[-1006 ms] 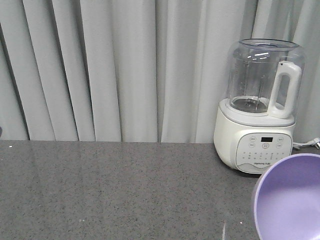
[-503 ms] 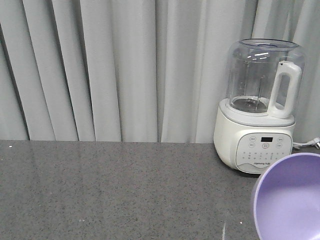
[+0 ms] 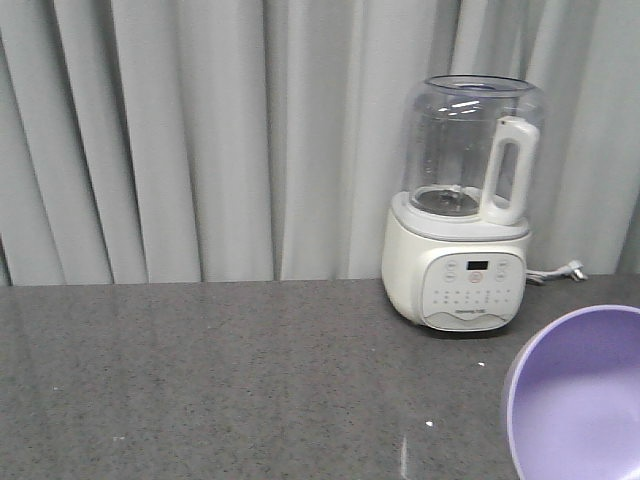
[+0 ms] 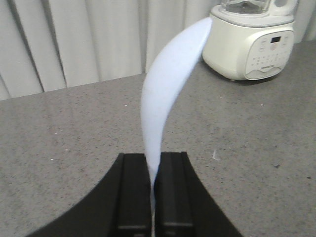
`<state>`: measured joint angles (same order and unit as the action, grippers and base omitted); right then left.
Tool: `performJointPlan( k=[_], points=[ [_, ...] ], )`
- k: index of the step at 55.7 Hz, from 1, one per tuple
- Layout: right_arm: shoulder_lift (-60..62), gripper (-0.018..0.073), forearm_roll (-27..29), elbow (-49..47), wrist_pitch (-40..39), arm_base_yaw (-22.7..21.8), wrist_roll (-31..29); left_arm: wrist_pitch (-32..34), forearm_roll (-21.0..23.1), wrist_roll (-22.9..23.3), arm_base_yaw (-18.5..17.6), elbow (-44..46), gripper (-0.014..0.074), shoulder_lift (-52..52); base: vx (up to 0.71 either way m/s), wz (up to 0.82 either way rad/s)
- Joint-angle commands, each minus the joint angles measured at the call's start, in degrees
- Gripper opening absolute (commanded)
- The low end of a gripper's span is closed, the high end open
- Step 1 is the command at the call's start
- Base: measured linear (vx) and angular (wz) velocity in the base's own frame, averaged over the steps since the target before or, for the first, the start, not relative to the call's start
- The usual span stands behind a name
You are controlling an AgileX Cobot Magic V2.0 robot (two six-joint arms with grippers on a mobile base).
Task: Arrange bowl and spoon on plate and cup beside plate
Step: 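Drive the base, holding spoon and bowl, to the counter with the plate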
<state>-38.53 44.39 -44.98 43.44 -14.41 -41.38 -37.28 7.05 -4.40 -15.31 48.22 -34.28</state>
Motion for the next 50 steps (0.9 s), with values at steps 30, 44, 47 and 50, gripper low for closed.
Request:
performJointPlan(
  k=[30,44,47,50],
  points=[
    [0.1,-0.0009,2.5,-1.6,-3.5,-0.1,-0.1,4.8,0.4,0.4,-0.4,1.4,0.0000,-0.2,-0.11,-0.62],
    [0.1,-0.0009,2.5,-1.6,-3.5,-0.1,-0.1,4.8,0.4,0.4,-0.4,1.4,0.0000,-0.2,-0.11,-0.66],
    [0.1,-0.0009,2.5,-1.6,-3.5,-0.1,-0.1,4.8,0.4,0.4,-0.4,1.4,0.0000,-0.2,-0.09,-0.61],
    [0.1,-0.0009,2.5,-1.6,-3.5,-0.1,-0.1,4.8,0.4,0.4,-0.4,1.4,0.0000,-0.2,-0.09,-0.60]
  ],
)
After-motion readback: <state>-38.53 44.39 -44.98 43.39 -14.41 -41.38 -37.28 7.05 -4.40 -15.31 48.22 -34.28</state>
